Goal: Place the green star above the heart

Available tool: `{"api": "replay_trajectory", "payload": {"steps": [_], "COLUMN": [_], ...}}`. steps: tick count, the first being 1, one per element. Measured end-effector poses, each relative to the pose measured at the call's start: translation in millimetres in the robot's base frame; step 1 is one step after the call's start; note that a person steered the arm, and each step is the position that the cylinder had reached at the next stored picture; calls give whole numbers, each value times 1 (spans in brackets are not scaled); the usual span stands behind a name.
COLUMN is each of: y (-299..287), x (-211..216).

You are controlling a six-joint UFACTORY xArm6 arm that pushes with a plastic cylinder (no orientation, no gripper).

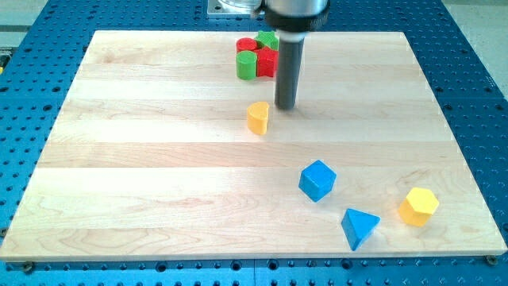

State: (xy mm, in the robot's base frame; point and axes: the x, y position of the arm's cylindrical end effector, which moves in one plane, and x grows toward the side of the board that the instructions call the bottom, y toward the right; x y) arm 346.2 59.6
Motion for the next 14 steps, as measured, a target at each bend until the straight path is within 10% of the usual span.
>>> {"api": "replay_trajectory", "payload": {"steps": [1, 4, 14], "y": [-21, -1, -144], "x": [-82, -153, -60]}}
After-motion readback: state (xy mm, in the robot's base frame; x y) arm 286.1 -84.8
